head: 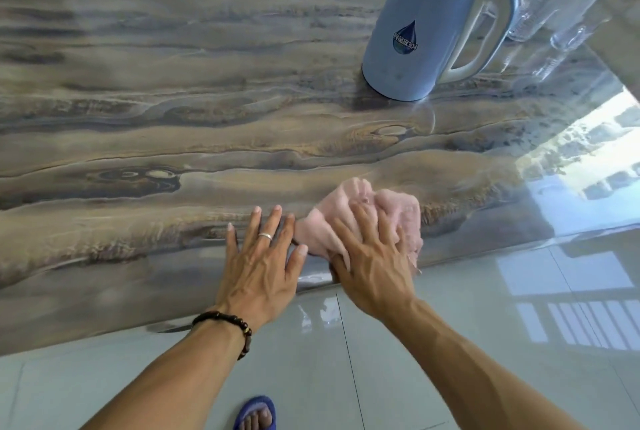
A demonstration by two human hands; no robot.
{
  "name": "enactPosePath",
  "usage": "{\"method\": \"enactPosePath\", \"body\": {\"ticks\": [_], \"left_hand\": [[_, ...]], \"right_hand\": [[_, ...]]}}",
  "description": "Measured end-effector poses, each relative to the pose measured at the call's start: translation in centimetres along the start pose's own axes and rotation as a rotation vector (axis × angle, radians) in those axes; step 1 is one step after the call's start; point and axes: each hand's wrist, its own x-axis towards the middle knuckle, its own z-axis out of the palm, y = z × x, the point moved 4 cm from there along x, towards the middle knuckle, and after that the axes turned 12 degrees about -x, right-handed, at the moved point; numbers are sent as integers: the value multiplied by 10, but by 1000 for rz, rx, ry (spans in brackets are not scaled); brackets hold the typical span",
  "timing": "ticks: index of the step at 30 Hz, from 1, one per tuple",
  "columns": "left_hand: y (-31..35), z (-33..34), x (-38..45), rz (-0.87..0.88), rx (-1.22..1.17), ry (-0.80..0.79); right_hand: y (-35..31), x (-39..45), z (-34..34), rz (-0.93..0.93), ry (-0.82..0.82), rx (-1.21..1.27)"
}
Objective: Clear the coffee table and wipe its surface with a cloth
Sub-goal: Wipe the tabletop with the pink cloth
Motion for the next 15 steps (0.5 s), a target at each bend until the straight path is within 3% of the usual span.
{"method": "enactPosePath", "body": {"ticks": [2, 3, 7, 8, 9, 11, 13, 15], "left_hand": [[0, 2, 3, -12, 36, -16], [-2, 2, 4, -17, 48, -15], [7, -11, 16, -11, 84, -10], [7, -12, 16, -18, 72, -11], [8, -15, 19, -17, 76, -12], [10, -18, 25, -8, 63, 7], [13, -21, 35, 4, 44, 19], [16, -23, 52, 22, 42, 17]], "right_hand": [[25, -7, 6, -133, -81, -43], [44, -1, 10, -111, -86, -56], [90, 37, 1, 454, -59, 208], [72, 37, -2, 468, -51, 208], [51, 36, -3, 371, -43, 160], [23, 21, 0, 9, 7, 77], [38, 10, -4, -252, 30, 0], [81, 26, -5, -251, 92, -84]]}}
